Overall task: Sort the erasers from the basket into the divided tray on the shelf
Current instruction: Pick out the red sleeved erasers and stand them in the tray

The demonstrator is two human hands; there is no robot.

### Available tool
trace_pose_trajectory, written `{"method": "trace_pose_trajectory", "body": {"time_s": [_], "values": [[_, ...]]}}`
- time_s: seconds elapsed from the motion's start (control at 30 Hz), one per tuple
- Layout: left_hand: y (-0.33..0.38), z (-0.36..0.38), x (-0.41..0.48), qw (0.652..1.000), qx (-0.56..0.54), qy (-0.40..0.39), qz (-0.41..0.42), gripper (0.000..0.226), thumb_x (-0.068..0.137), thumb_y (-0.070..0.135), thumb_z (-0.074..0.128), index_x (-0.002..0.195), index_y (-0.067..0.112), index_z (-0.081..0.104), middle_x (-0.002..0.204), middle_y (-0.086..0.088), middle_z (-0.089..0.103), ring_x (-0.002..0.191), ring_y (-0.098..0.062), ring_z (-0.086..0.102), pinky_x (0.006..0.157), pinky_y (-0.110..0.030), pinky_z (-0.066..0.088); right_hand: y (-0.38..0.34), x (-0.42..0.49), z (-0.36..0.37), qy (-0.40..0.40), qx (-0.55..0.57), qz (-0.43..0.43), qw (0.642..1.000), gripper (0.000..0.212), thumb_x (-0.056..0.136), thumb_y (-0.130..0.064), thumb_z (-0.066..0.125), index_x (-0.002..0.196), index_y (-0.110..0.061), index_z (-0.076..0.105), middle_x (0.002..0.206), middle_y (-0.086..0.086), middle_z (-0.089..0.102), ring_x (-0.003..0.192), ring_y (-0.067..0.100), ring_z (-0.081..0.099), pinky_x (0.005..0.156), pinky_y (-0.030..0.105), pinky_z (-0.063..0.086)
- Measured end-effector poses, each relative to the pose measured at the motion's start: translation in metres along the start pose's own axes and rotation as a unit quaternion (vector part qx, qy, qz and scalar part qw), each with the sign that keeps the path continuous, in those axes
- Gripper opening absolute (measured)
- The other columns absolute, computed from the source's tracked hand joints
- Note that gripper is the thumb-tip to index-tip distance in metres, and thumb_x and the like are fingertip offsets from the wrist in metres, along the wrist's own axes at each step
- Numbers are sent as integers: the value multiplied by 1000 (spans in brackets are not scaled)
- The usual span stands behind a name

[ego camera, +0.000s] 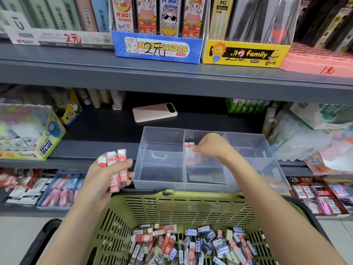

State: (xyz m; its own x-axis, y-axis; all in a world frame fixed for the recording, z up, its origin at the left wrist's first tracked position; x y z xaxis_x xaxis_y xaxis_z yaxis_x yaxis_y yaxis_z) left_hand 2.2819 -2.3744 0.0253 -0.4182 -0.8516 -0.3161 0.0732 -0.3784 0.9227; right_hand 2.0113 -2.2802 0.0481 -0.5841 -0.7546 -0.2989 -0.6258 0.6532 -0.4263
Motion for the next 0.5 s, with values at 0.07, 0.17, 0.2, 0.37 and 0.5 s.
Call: {"method": "trace_pose_trajectory", "body": {"time_s": [0.07,0.17,0.2,0.37,0.5], "values": [[-1,2,-1,1000,7,2,8,32,67,8,76,94,11,59,72,-6,68,63,-24,69,47,-27,53,0,-2,-1,9,13,-2,1000,41,84,-25,61,49,-10,46,51,1,36,52,19,37,51,28,31],[6,5,-2,998,9,27,50,28,71,6,76,91,15,59,68,0,70,61,-21,70,48,-25,55,-2,-5,-3,24,5,-7,1000,37,85,-25,59,56,-3,53,52,5,40,60,25,44,56,29,35],[12,7,-3,997,4,35,72,27,73,5,76,91,17,59,68,1,71,61,-19,71,49,-25,55,-3,-7,-5,43,-2,-15,999,35,86,-25,58,61,0,57,55,10,47,64,28,49,58,30,39],[43,41,-10,992,-35,-58,110,37,64,26,79,95,16,61,73,0,70,62,-19,70,48,-23,53,-21,-43,-27,225,111,-117,961,25,90,-34,55,79,-17,71,74,-5,70,70,8,58,66,25,42],[42,86,-19,977,-52,-204,33,67,51,35,89,103,4,59,78,-9,70,60,-23,68,45,-26,51,-60,-75,-14,36,371,-217,902,19,90,-34,59,78,-25,71,64,-10,60,58,-3,48,59,11,41]]}}
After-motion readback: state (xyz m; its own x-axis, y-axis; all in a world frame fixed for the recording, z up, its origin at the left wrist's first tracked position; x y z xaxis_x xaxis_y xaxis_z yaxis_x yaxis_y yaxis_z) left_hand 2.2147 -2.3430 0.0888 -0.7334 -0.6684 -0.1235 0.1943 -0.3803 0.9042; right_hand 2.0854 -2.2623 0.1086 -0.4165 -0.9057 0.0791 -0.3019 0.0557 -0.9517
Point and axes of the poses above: each hand's wrist, its own x-axis towards the middle knuckle, its own z-axis out of the palm, y = z × x, the point moved 6 cm from there along x, towards the middle knuckle
